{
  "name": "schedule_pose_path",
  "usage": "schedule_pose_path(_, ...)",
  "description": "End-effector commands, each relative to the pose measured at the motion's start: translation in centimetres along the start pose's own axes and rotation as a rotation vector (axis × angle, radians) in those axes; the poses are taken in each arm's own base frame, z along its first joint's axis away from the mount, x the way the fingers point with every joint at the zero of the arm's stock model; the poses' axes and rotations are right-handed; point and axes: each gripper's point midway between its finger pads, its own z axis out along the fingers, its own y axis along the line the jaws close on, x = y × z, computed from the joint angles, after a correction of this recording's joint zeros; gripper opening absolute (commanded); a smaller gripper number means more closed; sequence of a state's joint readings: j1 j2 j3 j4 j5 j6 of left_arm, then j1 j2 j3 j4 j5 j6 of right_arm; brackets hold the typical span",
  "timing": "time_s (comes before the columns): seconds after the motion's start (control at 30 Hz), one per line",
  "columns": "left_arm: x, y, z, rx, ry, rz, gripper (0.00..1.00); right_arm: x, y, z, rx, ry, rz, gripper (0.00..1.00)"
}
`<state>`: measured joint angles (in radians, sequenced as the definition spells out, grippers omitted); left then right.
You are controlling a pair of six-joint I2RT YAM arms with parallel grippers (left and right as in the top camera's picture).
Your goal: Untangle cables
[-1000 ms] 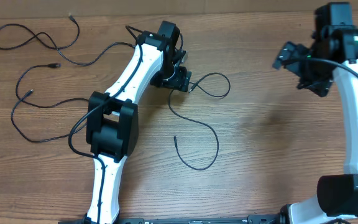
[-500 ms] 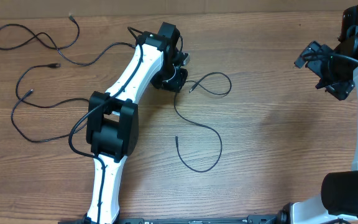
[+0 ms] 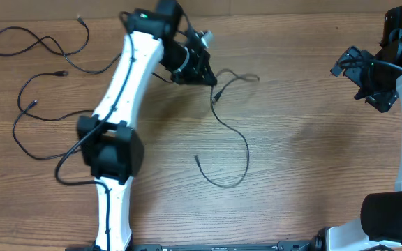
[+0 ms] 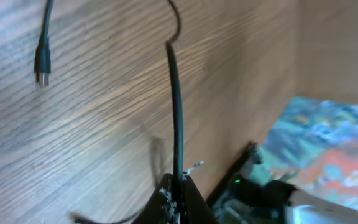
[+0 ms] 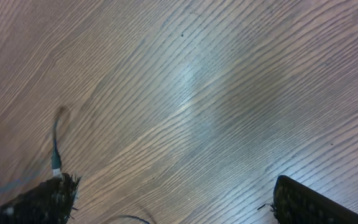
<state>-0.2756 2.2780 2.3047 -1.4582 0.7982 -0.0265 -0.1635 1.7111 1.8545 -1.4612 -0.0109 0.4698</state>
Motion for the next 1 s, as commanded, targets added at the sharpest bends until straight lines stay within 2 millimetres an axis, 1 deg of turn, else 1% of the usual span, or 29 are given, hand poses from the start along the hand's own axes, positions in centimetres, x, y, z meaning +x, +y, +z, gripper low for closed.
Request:
schedule_pose_path(0.0,0.0,-4.7,-5.9,0.088,-0.124,-0.045,0.04,0.0,-0.2,0.0,0.009,-0.005,-0.003,1.0)
schedule_pose_path(0.07,0.2,-5.2,-7.6,0.096,-0.154,-0.15,0.04,0.0,-0.2,0.0,0.009,-0.005,-0.003,1.0)
schedule_pose_path(0.13,0.8,-5.8,-9.2,0.124,-0.164,-0.285,0.04,0.0,-0.2,0.0,0.009,-0.005,-0.003,1.0)
schedule_pose_path(0.17,1.1,-6.2,-9.9,0.149,-0.165,-0.308,0.04,0.0,-0.2,0.0,0.009,-0.005,-0.003,1.0)
schedule_pose_path(0.27,1.7,-8.8,-12.5,0.292,-0.184,-0.257,0.04,0.0,-0.2,0.0,0.009,-0.005,-0.003,1.0)
schedule_pose_path(0.37,2.3,-10.7,-15.1,0.417,-0.2,-0.227,0.04,-0.1,-0.2,0.0,0.009,-0.005,-0.003,1.0)
schedule_pose_path(0.43,2.5,-11.1,-16.4,0.447,-0.22,-0.223,0.04,-0.1,-0.2,0.0,0.009,-0.005,-0.003,1.0)
schedule_pose_path(0.47,2.8,-11.2,-17.6,0.44,-0.252,-0.222,0.04,0.0,-0.2,0.0,0.009,-0.005,-0.003,1.0)
schedule_pose_path(0.5,2.9,-11.1,-18.0,0.425,-0.268,-0.218,0.04,0.0,-0.2,0.0,0.009,-0.005,-0.003,1.0)
schedule_pose_path(0.57,3.4,-10.9,-18.5,0.371,-0.297,-0.234,0.04,-0.1,-0.2,0.0,0.009,-0.005,-0.003,1.0)
schedule_pose_path(0.67,4.5,-9.9,-19.3,0.221,-0.365,-0.307,0.04,0.0,-0.2,0.0,0.008,-0.005,-0.003,1.0)
schedule_pose_path(0.77,5.9,-8.7,-21.1,0.033,-0.482,-0.355,0.04,-0.1,-0.2,0.0,0.009,-0.005,-0.003,1.0)
schedule_pose_path(0.87,7.8,-7.2,-23.5,-0.157,-0.608,-0.421,0.04,0.0,-0.2,0.0,0.009,-0.005,-0.003,1.0)
schedule_pose_path(0.97,10.6,-5.4,-25.7,-0.336,-0.702,-0.527,0.04,0.0,-0.2,0.0,0.009,-0.005,-0.003,1.0)
